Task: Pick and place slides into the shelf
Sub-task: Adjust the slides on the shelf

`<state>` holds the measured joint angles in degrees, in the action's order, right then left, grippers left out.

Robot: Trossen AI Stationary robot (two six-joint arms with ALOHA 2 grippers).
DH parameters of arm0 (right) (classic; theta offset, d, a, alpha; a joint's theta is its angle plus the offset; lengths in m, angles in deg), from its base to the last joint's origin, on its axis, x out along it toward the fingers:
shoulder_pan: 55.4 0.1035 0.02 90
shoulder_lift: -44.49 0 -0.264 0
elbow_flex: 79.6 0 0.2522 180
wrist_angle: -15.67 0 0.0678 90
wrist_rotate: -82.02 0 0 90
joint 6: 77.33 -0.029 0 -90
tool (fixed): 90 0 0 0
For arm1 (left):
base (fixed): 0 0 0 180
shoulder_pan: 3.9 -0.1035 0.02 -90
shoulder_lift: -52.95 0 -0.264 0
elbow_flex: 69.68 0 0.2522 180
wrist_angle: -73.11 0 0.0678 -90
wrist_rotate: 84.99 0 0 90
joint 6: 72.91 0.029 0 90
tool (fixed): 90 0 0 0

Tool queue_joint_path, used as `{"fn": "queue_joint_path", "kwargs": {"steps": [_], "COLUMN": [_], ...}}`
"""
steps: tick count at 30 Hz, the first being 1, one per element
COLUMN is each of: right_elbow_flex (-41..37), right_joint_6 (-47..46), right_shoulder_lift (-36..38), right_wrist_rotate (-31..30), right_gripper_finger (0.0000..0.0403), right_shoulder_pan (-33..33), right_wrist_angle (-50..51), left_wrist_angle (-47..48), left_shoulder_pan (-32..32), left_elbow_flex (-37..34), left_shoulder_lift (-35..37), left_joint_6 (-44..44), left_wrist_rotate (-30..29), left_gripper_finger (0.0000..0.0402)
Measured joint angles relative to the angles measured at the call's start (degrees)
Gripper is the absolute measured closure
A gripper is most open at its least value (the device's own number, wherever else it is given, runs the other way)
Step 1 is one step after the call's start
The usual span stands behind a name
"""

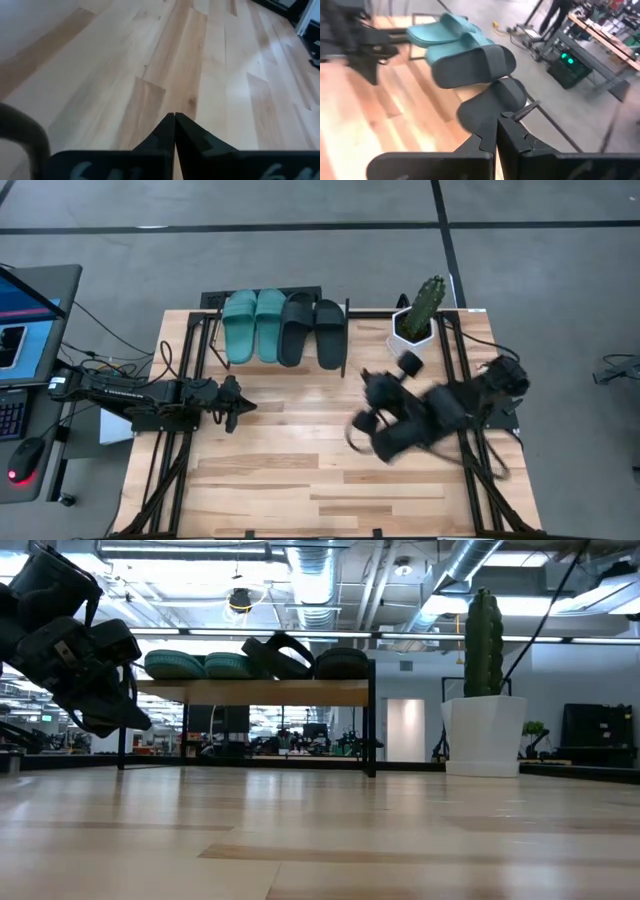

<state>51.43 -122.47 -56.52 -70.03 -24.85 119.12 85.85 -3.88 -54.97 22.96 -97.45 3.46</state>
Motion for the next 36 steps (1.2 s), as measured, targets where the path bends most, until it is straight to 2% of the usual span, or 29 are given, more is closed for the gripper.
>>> {"fn": "queue_joint_path", "kwargs": {"steps": [8, 11, 14, 17, 20, 23, 28, 31, 36], "right_elbow_flex": [-21.0, -28.17, -36.01, -42.97, -48.66, -52.89, -55.7, -55.94, -56.01], "right_joint_6": [-22.77, -32.02, -38.89, -44.69, -49.52, -50.45, -50.45, -50.38, -45.99], "right_shoulder_lift": [4.33, 4.25, 4.24, 4.17, 4.17, 4.17, 4.17, 4.17, 4.17], "right_wrist_rotate": [-4.41, -4.57, -4.59, -4.48, -4.42, -3.77, -1.24, -1.06, -1.03], "right_gripper_finger": [0.0402, 0.0402, 0.0402, 0.0402, 0.0402, 0.0402, 0.0402, 0.0402, 0.0402], "right_shoulder_pan": [10.57, 12.59, 13.83, 15.01, 16.06, 16.83, 17.44, 17.48, 17.46], "right_wrist_angle": [-0.18, -0.87, -6.52, -12.95, -20.09, -27.27, -33.24, -34.66, -37.57], "left_wrist_angle": [-3.41, -11.43, -20.31, -22.13, -16.24, -6.22, 12.7, 21.4, 28.25], "left_shoulder_pan": [-0.01, 0.01, 0.04, 0.01, 0.01, 0.52, 3.93, 6.35, 8.91], "left_elbow_flex": [-0.11, -0.11, -0.08, 1.71, 6.05, 12.41, 23.95, 29.09, 32.86], "left_shoulder_lift": [-0.02, 0.04, 0.04, 0.08, 0.0, -0.01, -0.63, -2.0, -5.42], "left_joint_6": [2.89, 7.43, 10.86, 12.71, 14.84, 16.25, 16.53, 13.79, 9.36], "left_wrist_rotate": [-6.84, -3.11, 1.17, -1.99, -6.59, -11.41, -21.66, -27.97, -31.13], "left_gripper_finger": [0.0401, 0.0402, 0.0401, 0.0401, 0.0402, 0.0401, 0.0402, 0.0401, 0.0402]}}
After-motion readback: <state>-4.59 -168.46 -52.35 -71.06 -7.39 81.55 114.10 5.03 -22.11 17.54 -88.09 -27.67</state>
